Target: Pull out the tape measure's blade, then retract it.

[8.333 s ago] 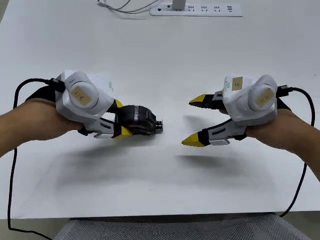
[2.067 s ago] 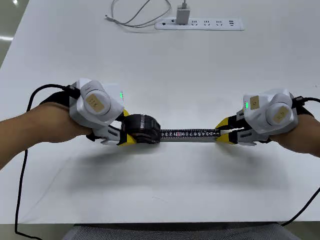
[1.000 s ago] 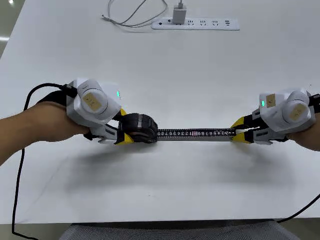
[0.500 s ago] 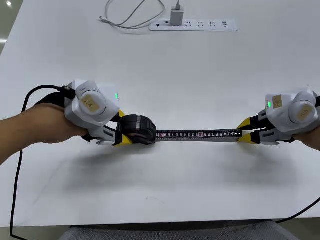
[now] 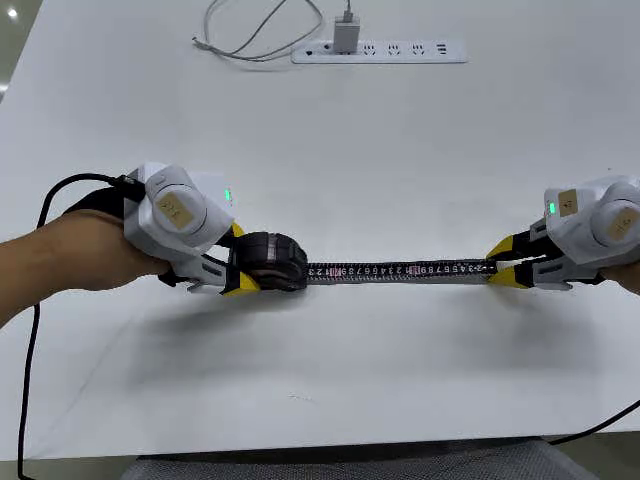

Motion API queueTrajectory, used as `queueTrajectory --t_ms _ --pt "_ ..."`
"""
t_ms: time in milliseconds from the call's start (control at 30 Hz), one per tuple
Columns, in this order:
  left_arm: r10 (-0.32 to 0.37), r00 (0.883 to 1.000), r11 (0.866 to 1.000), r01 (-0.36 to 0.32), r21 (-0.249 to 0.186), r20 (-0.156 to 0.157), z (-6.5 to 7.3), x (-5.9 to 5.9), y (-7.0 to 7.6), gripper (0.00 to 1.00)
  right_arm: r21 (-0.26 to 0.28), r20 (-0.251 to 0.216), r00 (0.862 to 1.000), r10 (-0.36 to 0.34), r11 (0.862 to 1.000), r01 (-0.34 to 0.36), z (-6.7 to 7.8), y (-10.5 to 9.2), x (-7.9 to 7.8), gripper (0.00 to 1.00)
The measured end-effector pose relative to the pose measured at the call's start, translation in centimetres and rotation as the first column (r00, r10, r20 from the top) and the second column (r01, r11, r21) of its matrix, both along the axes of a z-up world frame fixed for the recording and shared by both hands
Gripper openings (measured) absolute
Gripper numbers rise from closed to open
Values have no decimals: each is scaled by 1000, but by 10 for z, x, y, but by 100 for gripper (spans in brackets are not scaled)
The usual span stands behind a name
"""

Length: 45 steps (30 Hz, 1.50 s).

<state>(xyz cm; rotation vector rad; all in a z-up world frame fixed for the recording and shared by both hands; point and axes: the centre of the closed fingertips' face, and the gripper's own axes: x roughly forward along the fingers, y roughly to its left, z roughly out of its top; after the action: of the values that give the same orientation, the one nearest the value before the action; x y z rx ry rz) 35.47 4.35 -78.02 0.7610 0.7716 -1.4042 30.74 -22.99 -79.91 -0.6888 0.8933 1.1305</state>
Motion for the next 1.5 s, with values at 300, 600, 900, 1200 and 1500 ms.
queueTrajectory --t_ms 300,600,900,1200,1500 --pt "1 1000 1000 -1 1 -1 0 1 0 27 -5 -2 1000 -5 1000 5 0 -5 -1 8" --pt "5 1000 1000 -5 15 16 0 1 -1 27 -15 -15 1000 -1 1000 1 -3 -4 -2 9" --pt "22 1000 1000 -23 13 15 0 3 -1 28 -24 -14 1000 20 1000 -20 -3 -3 -3 10" --pt "12 999 1000 -13 28 37 0 2 -1 28 -27 -12 1000 18 999 -18 -2 -3 -2 11" --pt "13 999 1000 -14 22 39 1 2 -2 29 -32 -7 1000 21 999 -21 -2 -4 -3 12"
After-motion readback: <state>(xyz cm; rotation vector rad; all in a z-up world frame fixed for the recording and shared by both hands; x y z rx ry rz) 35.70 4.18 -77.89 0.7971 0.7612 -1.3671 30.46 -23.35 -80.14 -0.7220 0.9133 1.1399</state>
